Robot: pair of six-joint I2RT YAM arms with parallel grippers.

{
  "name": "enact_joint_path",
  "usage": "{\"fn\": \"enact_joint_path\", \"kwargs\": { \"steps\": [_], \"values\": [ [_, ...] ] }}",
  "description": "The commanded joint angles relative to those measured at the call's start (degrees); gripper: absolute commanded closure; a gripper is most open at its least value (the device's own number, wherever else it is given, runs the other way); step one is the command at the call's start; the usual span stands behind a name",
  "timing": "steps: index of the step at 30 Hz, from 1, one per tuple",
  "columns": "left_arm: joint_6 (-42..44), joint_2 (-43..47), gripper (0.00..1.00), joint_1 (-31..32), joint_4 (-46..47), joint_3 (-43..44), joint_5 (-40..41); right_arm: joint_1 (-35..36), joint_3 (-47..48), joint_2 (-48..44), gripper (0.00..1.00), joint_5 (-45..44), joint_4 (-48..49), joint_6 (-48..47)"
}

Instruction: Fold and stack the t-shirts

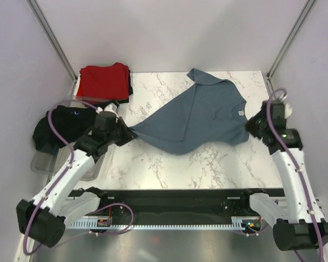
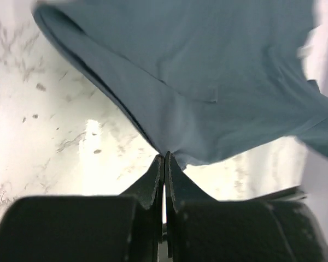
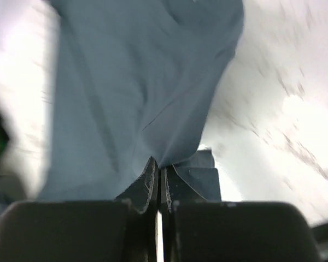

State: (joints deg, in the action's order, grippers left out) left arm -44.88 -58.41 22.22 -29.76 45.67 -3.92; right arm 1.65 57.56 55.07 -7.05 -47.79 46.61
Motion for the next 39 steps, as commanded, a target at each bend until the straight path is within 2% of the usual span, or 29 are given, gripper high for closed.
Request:
{"fn": "enact_joint_path", "kwargs": {
  "steps": [1,8,10,15,17,20,25,28,32,39],
  "values": [
    [3.05,6.99,0.98,-0.07,-6.97,12.82,2.52,-0.07,19.83,-0.32,1.00,-6.30,-6.51,-1.43],
    [4.98,8.32,0.98,-0.16,-17.08,36.13,3.75,-0.16,59.44,4.78,1.00,-14.20,-14.08,-4.15],
    [5.85,8.14,0.98,-0.16,-18.84,42.97,5.41,-0.07,64.85,4.87,1.00,-16.49,-14.09,-5.82],
    [6.12,10.07,0.98,-0.16,-19.29,51.26,5.86,1.69,79.16,5.58,1.00,-24.49,-12.86,-11.96],
    [5.86,11.47,0.98,-0.16,-17.98,53.38,4.98,3.61,81.56,4.62,1.00,-25.64,-11.02,-13.73],
    [6.82,14.20,0.98,-0.16,-15.25,53.65,1.91,6.07,79.03,-0.55,1.00,-27.05,-7.33,-14.53],
    [9.64,17.01,0.98,-0.24,-8.40,54.17,-6.88,8.19,71.03,-8.39,0.95,-20.84,5.33,-19.96],
    [9.55,20.26,0.98,-0.24,-2.53,52.43,-9.43,8.81,74.79,-8.31,0.92,-17.22,6.74,-21.82],
    [8.76,22.38,0.98,-0.24,0.22,51.10,-10.75,9.95,78.40,-7.70,0.91,-11.86,7.62,-22.18],
    [9.11,25.63,0.98,-0.24,3.04,49.60,-13.04,11.44,77.70,-10.94,0.92,-14.13,9.20,-23.32]
  ]
}}
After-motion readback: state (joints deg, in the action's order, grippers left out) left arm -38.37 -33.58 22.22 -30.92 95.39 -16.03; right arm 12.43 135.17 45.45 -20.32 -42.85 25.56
